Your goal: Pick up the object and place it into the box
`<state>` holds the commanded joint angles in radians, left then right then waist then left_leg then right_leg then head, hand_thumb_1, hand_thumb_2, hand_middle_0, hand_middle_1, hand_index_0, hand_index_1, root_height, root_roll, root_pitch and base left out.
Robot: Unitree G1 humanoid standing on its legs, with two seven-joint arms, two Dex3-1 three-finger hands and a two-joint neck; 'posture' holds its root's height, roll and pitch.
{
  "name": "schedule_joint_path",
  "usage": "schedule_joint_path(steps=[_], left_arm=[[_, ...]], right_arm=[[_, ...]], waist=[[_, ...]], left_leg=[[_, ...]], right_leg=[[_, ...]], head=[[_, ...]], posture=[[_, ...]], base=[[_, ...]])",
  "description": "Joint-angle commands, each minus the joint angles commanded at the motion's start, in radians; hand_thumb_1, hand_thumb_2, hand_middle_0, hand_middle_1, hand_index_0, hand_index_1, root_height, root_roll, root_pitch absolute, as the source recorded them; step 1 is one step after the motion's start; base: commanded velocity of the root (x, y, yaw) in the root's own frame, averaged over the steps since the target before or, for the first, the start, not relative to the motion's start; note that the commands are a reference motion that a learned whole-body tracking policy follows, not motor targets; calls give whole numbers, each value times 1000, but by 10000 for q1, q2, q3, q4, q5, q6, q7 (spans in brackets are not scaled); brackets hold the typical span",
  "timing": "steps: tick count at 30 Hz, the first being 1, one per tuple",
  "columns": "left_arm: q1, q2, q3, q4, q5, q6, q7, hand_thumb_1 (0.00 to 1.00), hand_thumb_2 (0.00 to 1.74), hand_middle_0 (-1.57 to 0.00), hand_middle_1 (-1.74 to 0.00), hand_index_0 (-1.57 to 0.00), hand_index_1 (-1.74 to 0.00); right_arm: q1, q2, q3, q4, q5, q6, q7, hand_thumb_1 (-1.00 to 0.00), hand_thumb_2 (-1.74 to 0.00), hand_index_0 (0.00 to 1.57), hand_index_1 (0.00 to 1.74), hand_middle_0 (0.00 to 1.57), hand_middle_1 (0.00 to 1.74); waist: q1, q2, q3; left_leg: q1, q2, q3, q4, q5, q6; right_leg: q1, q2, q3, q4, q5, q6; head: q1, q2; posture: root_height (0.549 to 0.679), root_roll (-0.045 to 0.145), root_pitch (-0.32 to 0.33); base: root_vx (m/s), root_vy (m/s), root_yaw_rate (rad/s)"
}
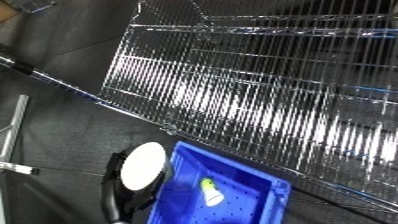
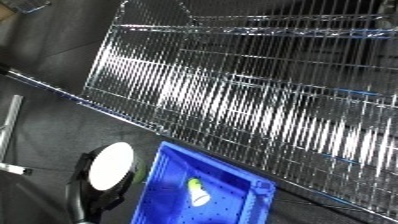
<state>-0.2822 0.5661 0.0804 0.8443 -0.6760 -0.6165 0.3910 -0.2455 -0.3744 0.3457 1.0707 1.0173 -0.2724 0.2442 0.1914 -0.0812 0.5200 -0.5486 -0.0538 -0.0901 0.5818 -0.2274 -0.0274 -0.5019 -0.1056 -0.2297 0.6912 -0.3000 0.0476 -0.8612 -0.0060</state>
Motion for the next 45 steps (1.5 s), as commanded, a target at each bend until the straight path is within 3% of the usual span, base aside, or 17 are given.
schedule_joint_path(steps=[8,18,32,37,45], left_arm=[[-365,216,119,2000,-1195,868,-1347,500,870,-785,-870,-785,-870],[-610,240,-159,3153,-1291,1339,-2312,0,0,0,0,0,0],[-550,4,-475,3677,-962,1794,-2734,0,0,0,0,0,0],[-498,-70,-657,3840,-875,2150,-3047,0,0,0,0,0,0],[-407,-399,-1138,4065,-1533,3559,-4530,0,0,0,0,0,0]], right_arm=[[-107,31,222,141,-141,83,178,0,0,0,0,0,0],[-101,167,387,91,-129,295,279,0,0,0,0,0,0],[42,266,305,65,-265,370,317,0,0,0,0,0,0],[67,261,261,19,-264,386,297,0,0,0,0,0,0],[-169,205,197,-72,-540,538,55,0,0,0,0,0,0]], waist=[[-90,-440,0],[-169,-757,0],[-200,-815,0],[-251,-762,0],[-503,-522,0]], left_leg=[[153,167,-19,-276,89,-59],[391,276,-80,-516,110,-81],[676,282,-75,-798,162,-87],[795,279,-44,-838,153,-82],[849,286,144,-636,78,-52]], right_leg=[[190,138,59,-288,79,43],[566,213,70,-712,156,68],[891,198,40,-1031,179,69],[988,163,59,-1125,202,86],[969,126,199,-1176,300,147]], head=[[-93,-498],[165,-1422],[408,-2243],[846,-2238],[2323,-1970]], posture=[[646,26,136],[650,19,129],[652,19,120],[653,20,114],[653,20,108]], base=[[0,4,0],[10,-2,10],[4,-5,15],[-3,-16,-23],[-35,20,-142]])
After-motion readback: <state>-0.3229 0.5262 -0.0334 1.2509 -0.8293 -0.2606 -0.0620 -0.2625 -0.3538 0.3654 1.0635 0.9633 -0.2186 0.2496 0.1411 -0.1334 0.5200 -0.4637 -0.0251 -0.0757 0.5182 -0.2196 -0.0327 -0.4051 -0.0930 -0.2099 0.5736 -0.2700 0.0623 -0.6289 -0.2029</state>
